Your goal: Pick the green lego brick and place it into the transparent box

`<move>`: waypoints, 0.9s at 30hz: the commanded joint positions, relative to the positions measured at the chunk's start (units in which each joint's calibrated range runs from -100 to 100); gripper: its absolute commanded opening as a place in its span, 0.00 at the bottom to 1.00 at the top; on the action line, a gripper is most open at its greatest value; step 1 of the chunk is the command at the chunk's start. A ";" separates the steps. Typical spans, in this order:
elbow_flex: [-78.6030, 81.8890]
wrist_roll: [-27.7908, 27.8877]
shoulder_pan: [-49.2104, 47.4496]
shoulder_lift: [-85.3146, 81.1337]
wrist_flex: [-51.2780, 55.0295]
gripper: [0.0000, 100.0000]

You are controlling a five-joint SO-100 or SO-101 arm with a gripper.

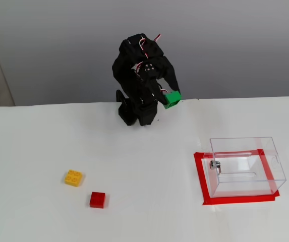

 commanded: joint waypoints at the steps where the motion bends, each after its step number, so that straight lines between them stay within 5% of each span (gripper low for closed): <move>1: -1.69 0.16 -5.00 2.24 0.03 0.03; 9: 1.75 -0.36 -7.52 9.88 -1.27 0.03; 27: -0.24 -0.21 -16.76 44.92 -22.77 0.03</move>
